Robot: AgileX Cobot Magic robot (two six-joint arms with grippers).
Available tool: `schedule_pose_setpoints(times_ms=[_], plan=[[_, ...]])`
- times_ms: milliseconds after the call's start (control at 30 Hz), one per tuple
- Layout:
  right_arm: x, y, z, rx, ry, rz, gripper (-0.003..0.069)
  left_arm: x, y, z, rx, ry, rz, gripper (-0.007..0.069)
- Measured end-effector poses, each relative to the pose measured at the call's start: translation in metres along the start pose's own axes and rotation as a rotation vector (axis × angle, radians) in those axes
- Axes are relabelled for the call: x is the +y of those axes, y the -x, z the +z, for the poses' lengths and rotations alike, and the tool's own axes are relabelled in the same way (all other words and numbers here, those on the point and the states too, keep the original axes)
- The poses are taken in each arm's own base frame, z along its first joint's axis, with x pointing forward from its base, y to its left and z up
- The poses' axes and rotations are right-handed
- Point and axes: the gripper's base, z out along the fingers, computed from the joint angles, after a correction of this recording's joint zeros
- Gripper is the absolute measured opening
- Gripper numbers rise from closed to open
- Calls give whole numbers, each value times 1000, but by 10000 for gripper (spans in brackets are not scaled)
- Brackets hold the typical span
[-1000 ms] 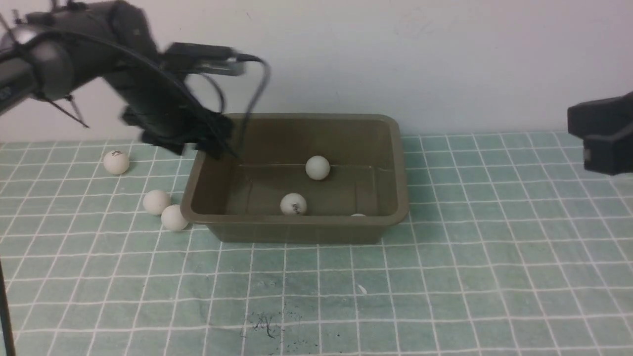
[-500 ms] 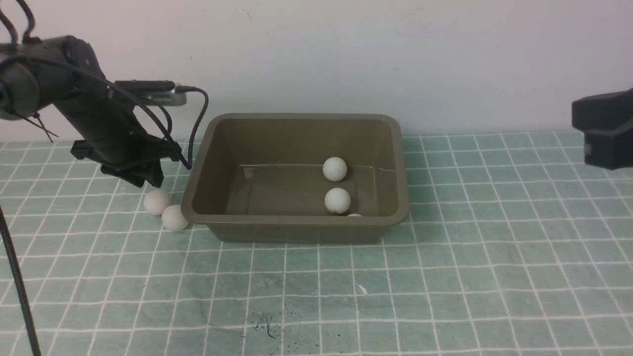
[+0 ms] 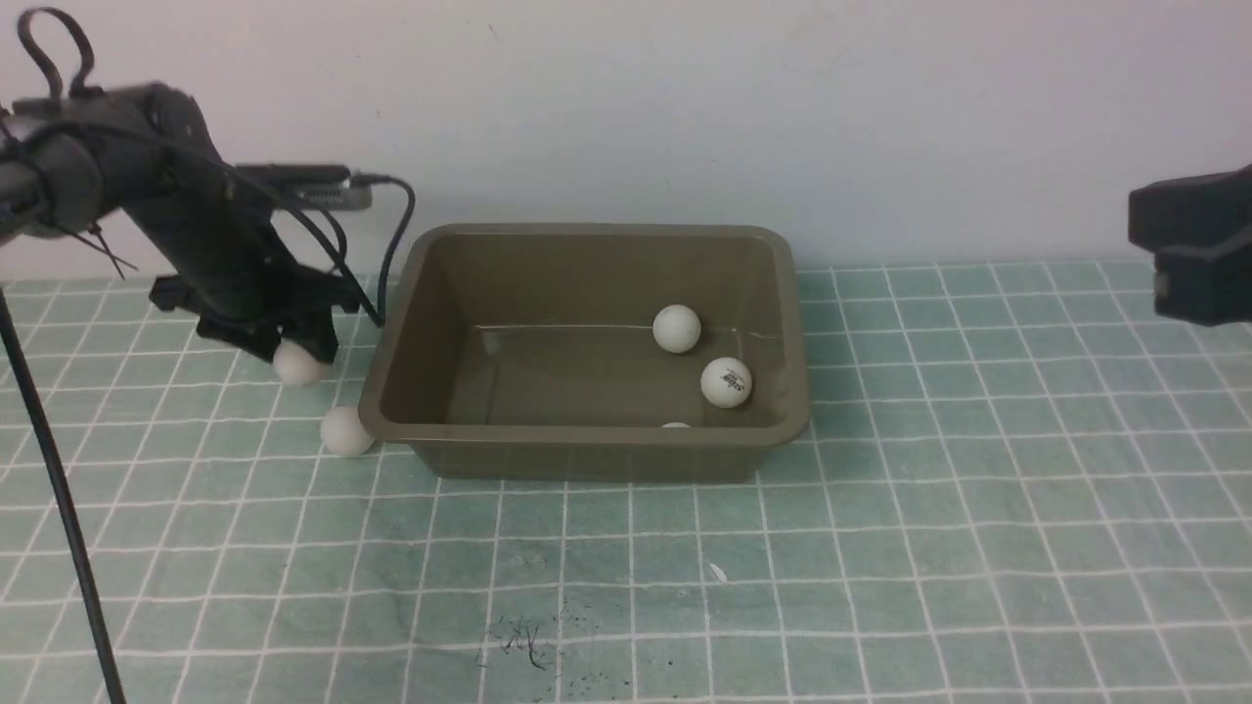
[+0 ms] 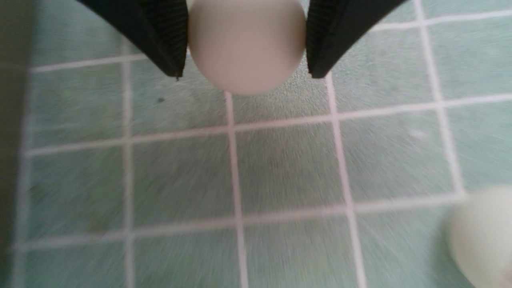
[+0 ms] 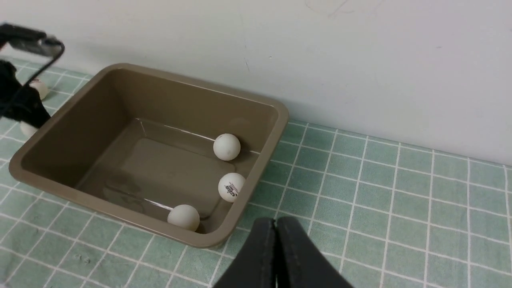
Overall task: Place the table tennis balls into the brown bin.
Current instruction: 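Reach for and grasp a ping pong ball on the table beside the basket, then drop the ball into the bin, then reach for and grasp a ping pong ball on the table beside the basket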
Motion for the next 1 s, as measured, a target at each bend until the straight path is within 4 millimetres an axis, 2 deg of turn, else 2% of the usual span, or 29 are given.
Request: schedule_pose_setpoints(times_ms=[67, 167, 200, 233, 300, 400, 467, 533, 567, 667, 733, 767, 800, 867, 900, 933, 967, 1000], plan=[[0, 0, 0, -1, 0, 0, -15, -15, 9, -30, -36, -65, 49, 335], [0, 0, 0, -5, 2, 1, -15, -51, 16, -59, -89, -167, 222, 335], [0, 1, 0, -9, 3, 1, -15, -67, 16, -62, -104, -208, 289, 335], [0, 1, 0, -10, 3, 1, -15, -75, 16, -62, -107, -225, 316, 335], [0, 1, 0, -13, 5, 3, -15, -97, 13, -51, -81, -256, 377, 342], [1, 1, 0, -13, 7, 7, -15, -109, 7, -33, -15, -239, 389, 449], [1, 1, 0, -13, 8, 9, -15, -106, 5, -29, 34, -189, 339, 510], [1, 1, 0, -13, 8, 9, -15, -91, 3, -33, 79, -96, 273, 478], [1, 1, 0, -14, 8, 9, -15, -82, 3, -35, 86, -50, 247, 428], [1, 1, 0, -14, 9, 9, -15, -44, 4, -49, 75, 22, 157, 133], [1, 1, 0, -15, 8, 8, -15, -13, -3, -54, 84, 21, 70, 36], [1, 1, 0, -15, 7, 6, -15, -4, -7, -52, 97, 4, 43, 18], [1, 1, 0, -15, 7, 6, -15, -3, -7, -51, 100, -7, 39, 15], [1, 1, 0, -15, 6, 4, -15, 3, -21, -31, 164, -93, 24, 11], [0, 1, 0, -15, 5, 3, -15, 1, -25, -22, 187, -123, 36, 28], [0, 1, 0, -15, 5, 3, -15, 0, -25, -22, 186, -127, 40, 31], [0, 1, 0, -16, 3, 0, -15, -2, -29, -9, 219, -155, 53, 64], [0, 1, 0, -16, 3, 0, -15, -4, -30, -5, 226, -163, 58, 93]])
